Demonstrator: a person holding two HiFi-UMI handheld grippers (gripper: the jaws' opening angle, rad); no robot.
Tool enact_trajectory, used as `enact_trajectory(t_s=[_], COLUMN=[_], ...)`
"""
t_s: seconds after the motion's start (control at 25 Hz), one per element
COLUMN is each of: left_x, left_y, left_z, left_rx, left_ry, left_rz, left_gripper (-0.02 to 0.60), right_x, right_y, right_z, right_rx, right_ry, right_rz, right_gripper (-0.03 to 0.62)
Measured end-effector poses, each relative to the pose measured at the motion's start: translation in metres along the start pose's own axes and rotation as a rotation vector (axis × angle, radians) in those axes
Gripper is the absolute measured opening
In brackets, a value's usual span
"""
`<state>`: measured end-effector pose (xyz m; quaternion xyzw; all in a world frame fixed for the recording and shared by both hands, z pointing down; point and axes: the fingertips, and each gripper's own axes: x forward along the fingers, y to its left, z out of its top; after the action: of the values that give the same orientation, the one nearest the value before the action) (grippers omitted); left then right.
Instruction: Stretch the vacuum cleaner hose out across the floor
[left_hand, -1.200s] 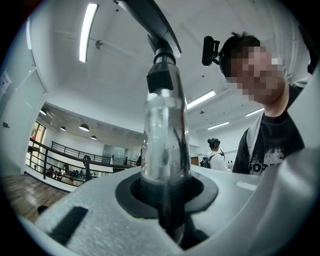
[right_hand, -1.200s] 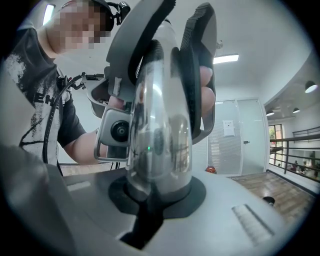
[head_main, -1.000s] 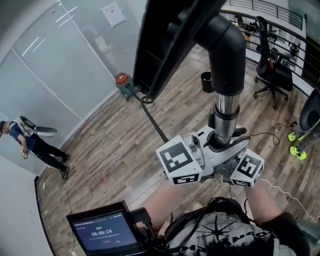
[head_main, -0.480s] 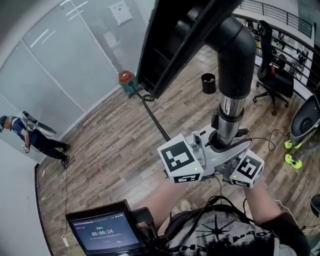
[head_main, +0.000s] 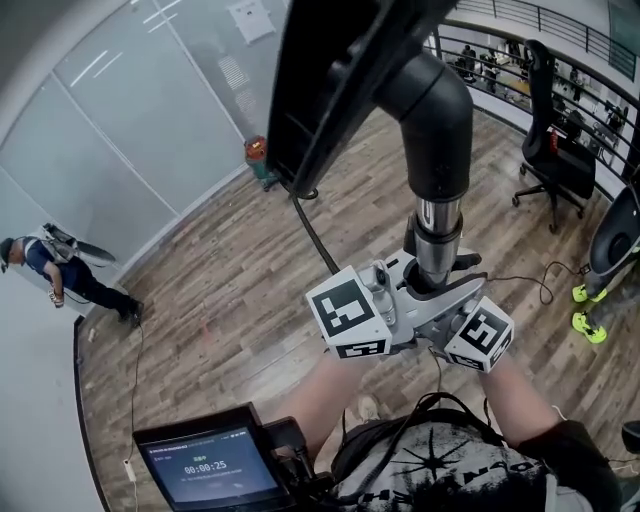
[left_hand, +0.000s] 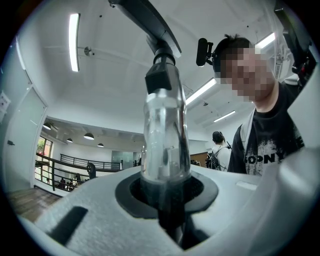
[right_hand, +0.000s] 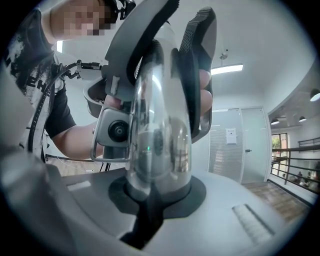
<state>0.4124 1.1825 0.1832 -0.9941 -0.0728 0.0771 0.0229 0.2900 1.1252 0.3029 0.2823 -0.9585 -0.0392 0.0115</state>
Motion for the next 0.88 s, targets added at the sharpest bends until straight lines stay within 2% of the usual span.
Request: enact_trajectory(t_s=[0.2, 0.4, 0.72, 0.88], left_x=[-0.008, -0.022, -0.047, -0.059], left_y=[0.015, 0.032, 0.051, 0.058], left_z=[-0.008, -0.011, -0.015, -0.014], left_rx=[-0.010, 0.013, -0.013, -0.025], left_ry=[0.011, 0.023, 0.022, 0.008], left_rz=[0.028, 0.067, 0.076, 0.080], left_gripper=[0.091, 0.089, 0.087, 0.086], right_x=[0.012, 0.032, 0.061, 0.073], right_y=[-0.006, -0.015, -0.017, -0.017], right_z=[-0.008, -0.012, -0.031, -0.026], right_rx=[0.022, 0.026, 0.060, 0.045], right_ry=[-0.003, -0.014, 0.002, 0.008], right_rz=[0.012, -0.018, 0.000, 0.006], right_gripper=[0.049, 0.049, 0.049, 0.051])
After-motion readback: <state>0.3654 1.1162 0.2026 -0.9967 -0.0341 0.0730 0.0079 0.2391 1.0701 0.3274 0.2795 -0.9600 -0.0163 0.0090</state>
